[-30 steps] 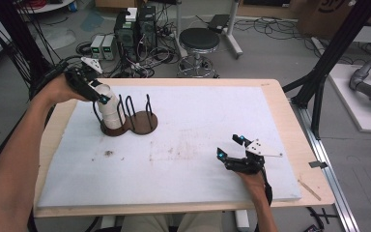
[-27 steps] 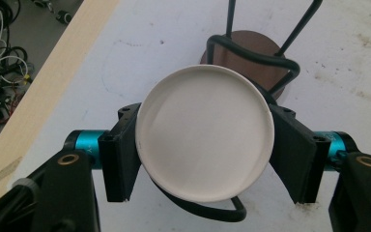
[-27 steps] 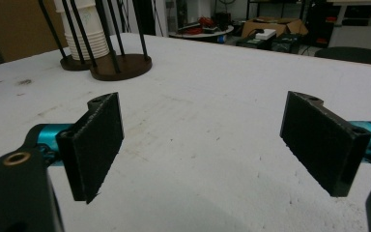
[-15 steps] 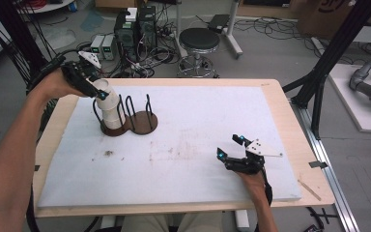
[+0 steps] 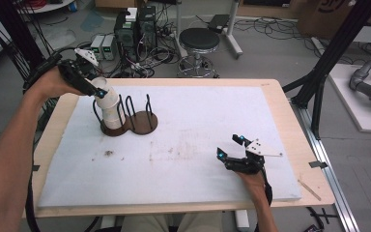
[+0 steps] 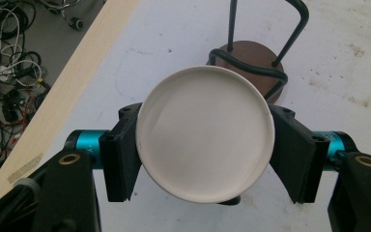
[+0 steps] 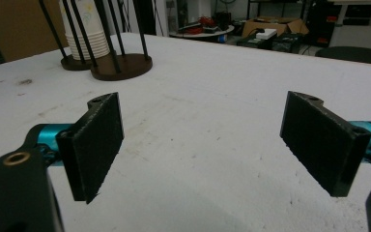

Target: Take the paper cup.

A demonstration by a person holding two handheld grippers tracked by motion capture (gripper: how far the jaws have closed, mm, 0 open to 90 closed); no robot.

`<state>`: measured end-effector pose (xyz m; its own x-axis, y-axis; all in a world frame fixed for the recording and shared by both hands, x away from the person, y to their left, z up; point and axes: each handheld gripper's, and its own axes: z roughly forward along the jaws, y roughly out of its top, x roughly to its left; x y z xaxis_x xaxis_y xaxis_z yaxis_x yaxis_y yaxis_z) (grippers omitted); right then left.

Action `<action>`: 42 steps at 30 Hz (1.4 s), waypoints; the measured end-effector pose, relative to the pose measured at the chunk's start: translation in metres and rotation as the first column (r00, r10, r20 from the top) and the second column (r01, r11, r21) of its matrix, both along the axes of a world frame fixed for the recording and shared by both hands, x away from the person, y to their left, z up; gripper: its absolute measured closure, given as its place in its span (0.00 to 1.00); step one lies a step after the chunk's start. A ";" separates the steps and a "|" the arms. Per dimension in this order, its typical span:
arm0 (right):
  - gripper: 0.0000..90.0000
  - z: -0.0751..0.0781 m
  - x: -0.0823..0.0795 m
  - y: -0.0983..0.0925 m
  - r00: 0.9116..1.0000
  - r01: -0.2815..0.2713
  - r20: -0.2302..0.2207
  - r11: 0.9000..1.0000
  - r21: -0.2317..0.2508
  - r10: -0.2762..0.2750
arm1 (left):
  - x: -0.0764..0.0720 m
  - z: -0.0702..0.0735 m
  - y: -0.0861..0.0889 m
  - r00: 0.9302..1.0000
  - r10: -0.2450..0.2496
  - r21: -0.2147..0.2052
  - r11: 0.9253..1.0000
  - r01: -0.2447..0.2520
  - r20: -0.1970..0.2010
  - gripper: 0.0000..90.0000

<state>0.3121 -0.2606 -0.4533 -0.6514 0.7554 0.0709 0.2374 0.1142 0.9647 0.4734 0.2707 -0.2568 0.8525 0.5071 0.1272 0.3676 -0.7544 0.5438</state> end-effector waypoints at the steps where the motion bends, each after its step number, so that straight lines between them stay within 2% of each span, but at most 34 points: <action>1: 0.17 0.000 0.000 0.000 1.000 -0.001 0.000 1.000 -0.001 0.001 | 0.000 0.002 -0.001 1.000 -0.004 0.005 1.000 0.004 0.002 0.38; 7: 0.17 0.000 0.000 0.000 1.000 -0.001 0.003 1.000 -0.001 0.001 | -0.002 0.015 -0.005 1.000 -0.009 0.012 1.000 0.009 0.020 0.38; 9: 0.17 0.000 0.000 0.000 1.000 -0.001 0.003 1.000 0.001 0.001 | -0.004 0.019 -0.007 1.000 -0.009 0.001 1.000 0.009 0.026 0.38; 11: 0.17 0.000 0.000 0.000 1.000 -0.001 0.003 1.000 0.001 0.001 | -0.005 0.023 -0.008 0.999 -0.010 0.019 1.000 0.010 0.030 0.38; 23: 0.17 0.000 0.000 0.000 1.000 -0.003 -0.004 1.000 0.004 0.003 | -0.013 0.041 -0.012 0.998 -0.014 -0.004 1.000 0.014 0.061 0.38; 28: 0.17 0.000 0.000 0.000 1.000 -0.003 -0.006 1.000 0.005 0.003 | -0.021 0.047 -0.014 0.997 -0.020 -0.040 0.999 0.023 0.072 0.38; 31: 0.17 0.000 0.001 0.000 1.000 -0.002 -0.005 1.000 0.005 0.002 | -0.026 0.052 -0.015 0.996 -0.017 -0.080 0.997 0.024 0.087 0.38; 33: 0.17 0.000 0.001 0.000 1.000 -0.001 -0.005 1.000 0.003 0.001 | -0.033 0.056 -0.016 0.996 -0.012 -0.127 0.992 0.023 0.091 0.38; 36: 0.17 0.000 0.000 0.000 1.000 -0.002 -0.003 1.000 0.002 0.002 | -0.038 0.057 -0.017 0.995 -0.019 -0.148 0.988 0.033 0.100 0.38; 38: 0.17 0.000 0.001 0.000 1.000 -0.002 -0.001 1.000 0.000 0.002 | -0.044 0.057 -0.020 0.993 -0.032 -0.179 0.983 0.052 0.112 0.38; 40: 0.17 0.000 0.001 0.000 1.000 -0.001 -0.003 1.000 0.002 0.001 | -0.047 0.057 -0.021 0.992 -0.033 -0.184 0.981 0.055 0.119 0.38; 42: 0.17 0.000 0.001 0.000 1.000 -0.001 -0.004 1.000 0.002 0.001 | -0.051 0.056 -0.023 0.992 -0.042 -0.204 0.977 0.066 0.123 0.38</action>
